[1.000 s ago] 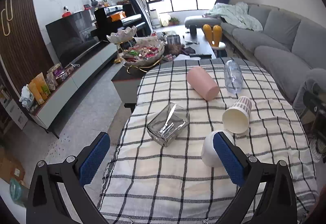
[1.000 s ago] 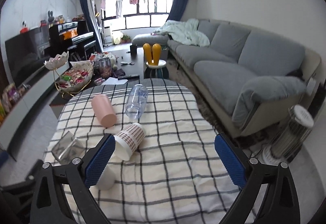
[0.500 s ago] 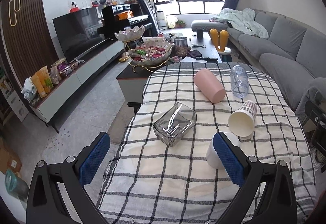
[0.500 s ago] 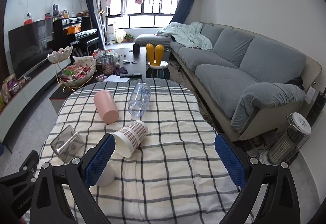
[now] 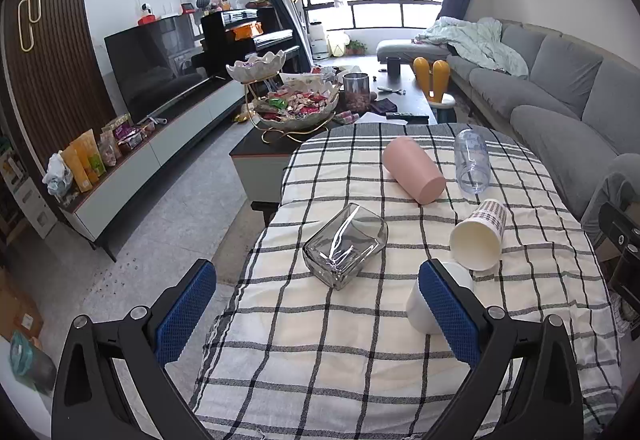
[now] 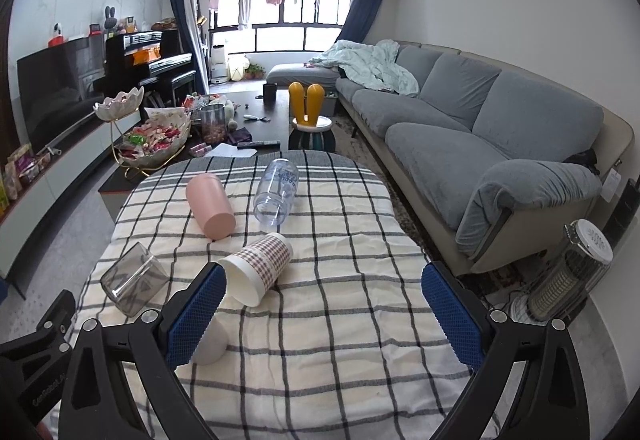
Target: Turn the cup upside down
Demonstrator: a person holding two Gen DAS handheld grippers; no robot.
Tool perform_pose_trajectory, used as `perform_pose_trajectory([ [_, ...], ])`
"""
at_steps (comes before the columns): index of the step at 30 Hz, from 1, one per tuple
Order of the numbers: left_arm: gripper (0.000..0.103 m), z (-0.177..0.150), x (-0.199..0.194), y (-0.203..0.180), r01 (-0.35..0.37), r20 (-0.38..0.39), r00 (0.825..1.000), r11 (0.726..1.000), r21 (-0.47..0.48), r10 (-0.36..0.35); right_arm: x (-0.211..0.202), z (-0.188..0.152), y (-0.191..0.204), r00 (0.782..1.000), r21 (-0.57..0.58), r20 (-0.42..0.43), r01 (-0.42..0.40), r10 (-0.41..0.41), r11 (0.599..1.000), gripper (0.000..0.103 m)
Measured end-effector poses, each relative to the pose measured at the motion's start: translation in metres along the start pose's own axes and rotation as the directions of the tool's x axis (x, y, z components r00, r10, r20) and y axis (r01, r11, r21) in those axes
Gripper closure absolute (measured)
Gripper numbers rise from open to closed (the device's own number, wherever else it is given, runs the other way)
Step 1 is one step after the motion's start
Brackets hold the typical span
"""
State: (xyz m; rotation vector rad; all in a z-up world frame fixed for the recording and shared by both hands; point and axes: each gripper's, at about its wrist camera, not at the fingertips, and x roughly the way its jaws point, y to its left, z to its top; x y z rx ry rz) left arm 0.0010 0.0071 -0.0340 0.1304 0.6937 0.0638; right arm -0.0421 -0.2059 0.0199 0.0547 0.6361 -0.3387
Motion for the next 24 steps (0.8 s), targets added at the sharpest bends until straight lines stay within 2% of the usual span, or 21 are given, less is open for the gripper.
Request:
perform_pose_trajectory([
  [24, 0.0, -0.0011, 0.0026, -0.0017, 0.007, -0.01, 1.0, 1.0, -0.002, -0.007, -0.0005, -0.0021, 0.0026, 1.0, 0.002, 0.001, -0.003, 0.003, 1.0, 0.004],
])
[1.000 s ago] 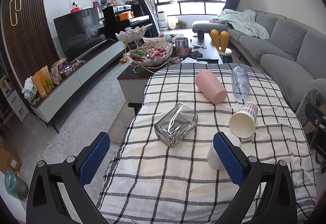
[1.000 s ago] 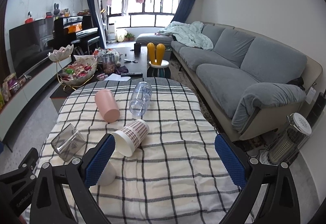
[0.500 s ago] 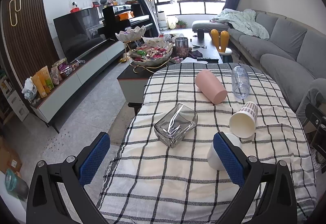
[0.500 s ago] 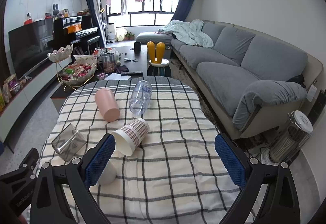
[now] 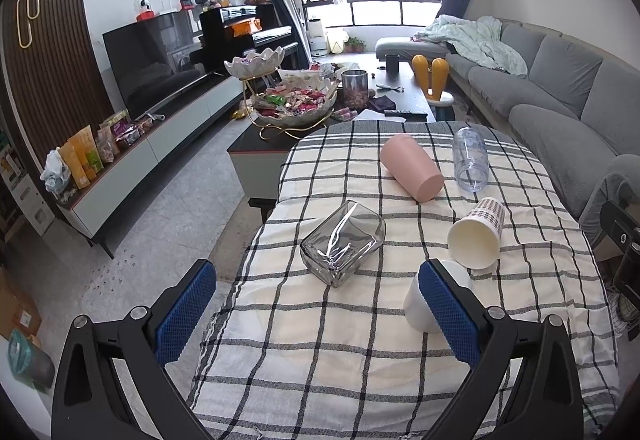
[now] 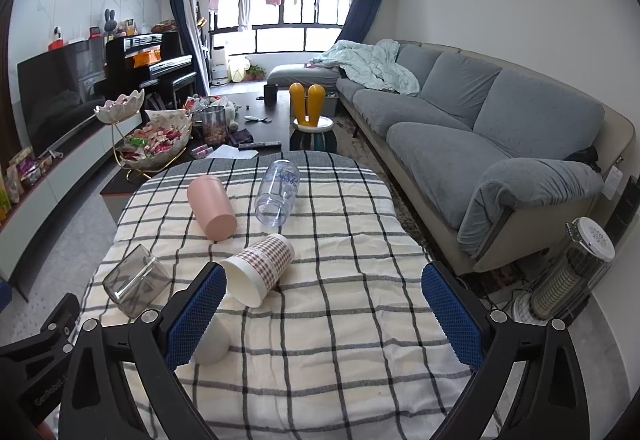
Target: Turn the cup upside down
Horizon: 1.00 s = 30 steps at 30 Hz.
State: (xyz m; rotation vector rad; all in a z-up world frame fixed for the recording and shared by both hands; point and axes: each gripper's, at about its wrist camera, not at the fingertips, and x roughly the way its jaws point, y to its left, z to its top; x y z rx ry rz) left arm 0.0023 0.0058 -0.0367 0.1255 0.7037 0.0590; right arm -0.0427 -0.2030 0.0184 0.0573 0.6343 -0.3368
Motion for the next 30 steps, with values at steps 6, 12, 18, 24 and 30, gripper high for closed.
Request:
perform_pose_trajectory([
  [6, 0.0, -0.0003, 0.0002, -0.0004, 0.002, -0.001, 1.0, 1.0, -0.001, -0.002, -0.0005, 0.0, -0.0001, 1.0, 0.0, 0.001, -0.001, 0.001, 1.0, 0.004],
  [12, 0.0, -0.001, -0.0003, -0.0038, 0.012, -0.001, 1.0, 1.0, -0.006, -0.012, -0.0001, 0.0001, -0.0002, 1.0, 0.0, 0.0, -0.002, 0.002, 1.0, 0.004],
  [18, 0.0, -0.0005, -0.0014, -0.004, 0.015, 0.0, 1.0, 1.0, -0.007, -0.015, 0.0004, 0.001, -0.0006, 1.0, 0.001, 0.0, -0.002, 0.002, 1.0, 0.004],
  [24, 0.0, 0.0008, -0.002, -0.0043, 0.018, 0.002, 1.0, 1.0, -0.007, -0.018, 0.0005, 0.001, -0.0009, 1.0, 0.001, -0.001, -0.002, 0.002, 1.0, 0.004],
  [30, 0.0, 0.0008, -0.0029, -0.005, 0.015, 0.004, 1.0, 1.0, -0.009, -0.015, 0.0, 0.0006, -0.0007, 1.0, 0.002, -0.001, -0.002, 0.002, 1.0, 0.004],
])
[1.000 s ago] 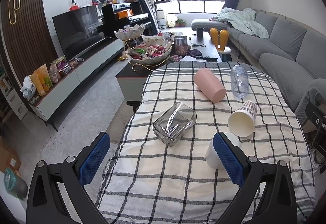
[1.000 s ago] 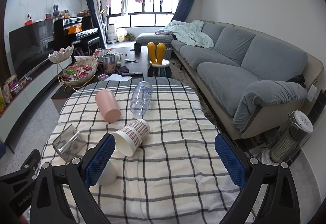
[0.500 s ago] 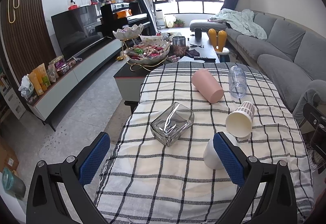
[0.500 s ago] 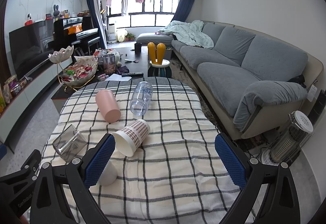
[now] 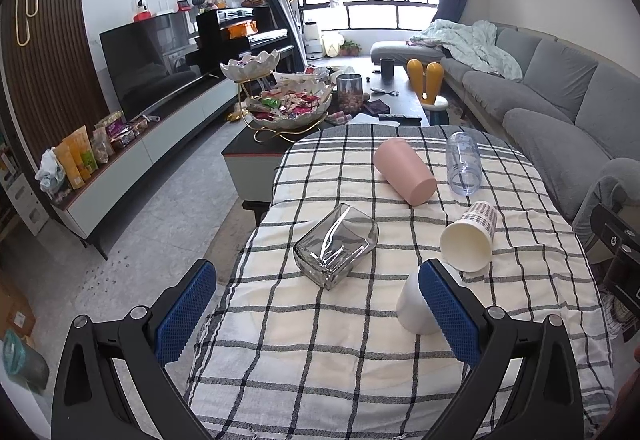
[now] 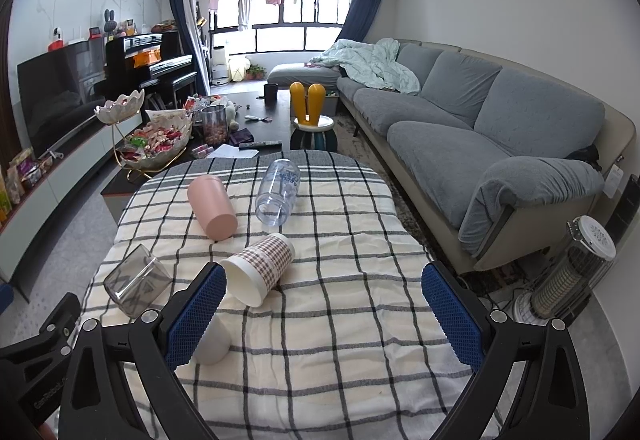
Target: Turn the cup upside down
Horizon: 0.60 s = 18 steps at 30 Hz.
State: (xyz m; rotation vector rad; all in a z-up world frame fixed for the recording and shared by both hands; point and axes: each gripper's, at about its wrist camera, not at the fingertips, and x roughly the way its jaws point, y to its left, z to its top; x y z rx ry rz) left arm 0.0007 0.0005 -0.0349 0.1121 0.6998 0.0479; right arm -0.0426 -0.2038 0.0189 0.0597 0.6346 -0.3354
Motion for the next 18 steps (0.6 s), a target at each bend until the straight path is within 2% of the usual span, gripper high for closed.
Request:
perform_pose_trajectory([
  [14, 0.0, 0.0056, -0.0083, 0.003, 0.02, 0.033, 0.999, 1.0, -0.003, -0.02, 0.0009, 0.0007, -0.0009, 1.0, 0.001, -0.001, 0.0, 0.0, 1.0, 0.004],
  [18, 0.0, 0.0046, -0.0062, 0.0031, 0.005, 0.033, 0.999, 1.0, 0.004, -0.005, 0.0016, 0.0009, -0.0015, 1.0, 0.002, -0.004, -0.001, 0.001, 1.0, 0.004],
])
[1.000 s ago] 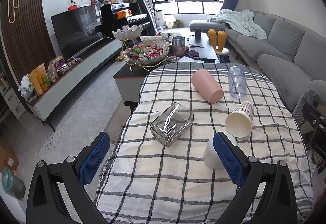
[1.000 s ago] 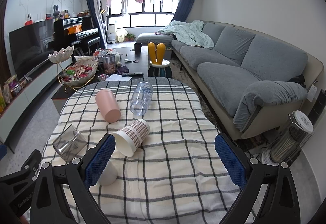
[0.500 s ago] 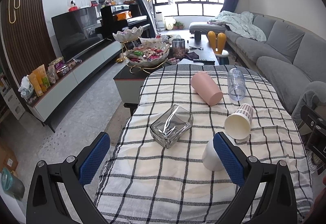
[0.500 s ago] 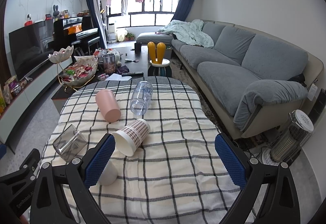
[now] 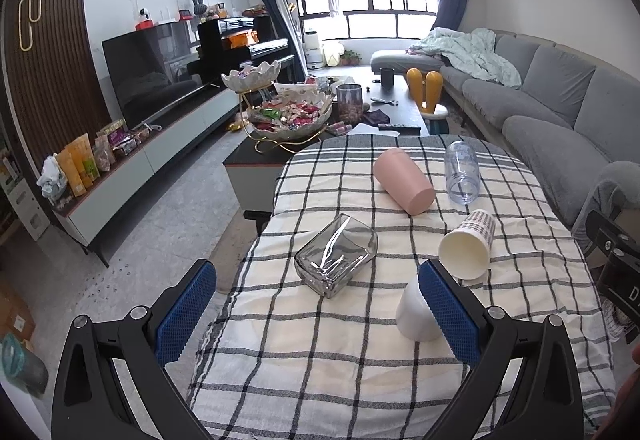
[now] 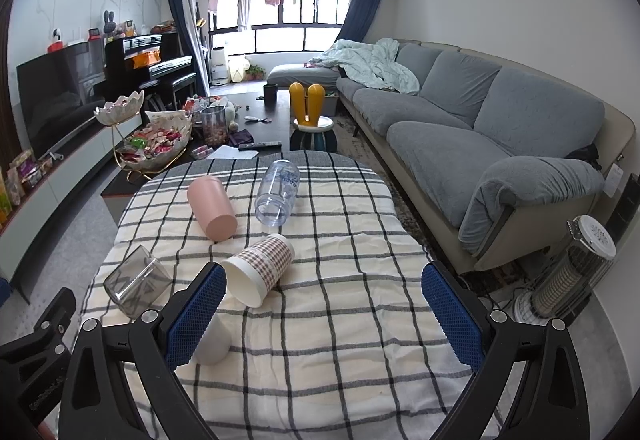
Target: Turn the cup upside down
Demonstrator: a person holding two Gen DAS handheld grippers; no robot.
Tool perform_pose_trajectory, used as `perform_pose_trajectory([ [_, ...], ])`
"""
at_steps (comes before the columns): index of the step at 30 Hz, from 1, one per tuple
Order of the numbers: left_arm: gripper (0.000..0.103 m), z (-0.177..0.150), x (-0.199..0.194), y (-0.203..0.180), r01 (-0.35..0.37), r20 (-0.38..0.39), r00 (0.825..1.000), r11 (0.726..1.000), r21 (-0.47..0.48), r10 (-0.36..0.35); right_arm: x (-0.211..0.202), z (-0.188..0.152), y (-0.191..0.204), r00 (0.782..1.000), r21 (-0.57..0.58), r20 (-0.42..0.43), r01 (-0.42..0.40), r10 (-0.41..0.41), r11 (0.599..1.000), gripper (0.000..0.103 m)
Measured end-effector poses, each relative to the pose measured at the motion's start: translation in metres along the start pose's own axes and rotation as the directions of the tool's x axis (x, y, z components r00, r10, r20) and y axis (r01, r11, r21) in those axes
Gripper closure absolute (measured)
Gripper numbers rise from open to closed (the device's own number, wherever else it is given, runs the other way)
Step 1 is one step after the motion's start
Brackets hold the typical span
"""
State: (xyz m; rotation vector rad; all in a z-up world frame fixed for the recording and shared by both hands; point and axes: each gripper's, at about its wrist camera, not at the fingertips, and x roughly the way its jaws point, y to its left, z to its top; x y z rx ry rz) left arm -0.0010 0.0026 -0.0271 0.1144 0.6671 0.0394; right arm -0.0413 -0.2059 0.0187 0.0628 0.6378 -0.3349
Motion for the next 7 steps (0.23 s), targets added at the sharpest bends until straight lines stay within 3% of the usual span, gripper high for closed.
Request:
perform_pose_trajectory([
  [7, 0.0, -0.0034, 0.0046, 0.0022, 0.008, -0.018, 1.0, 1.0, -0.006, -0.008, -0.0037, -0.0013, 0.0037, 1.0, 0.005, -0.011, 0.002, -0.002, 1.0, 0.004],
])
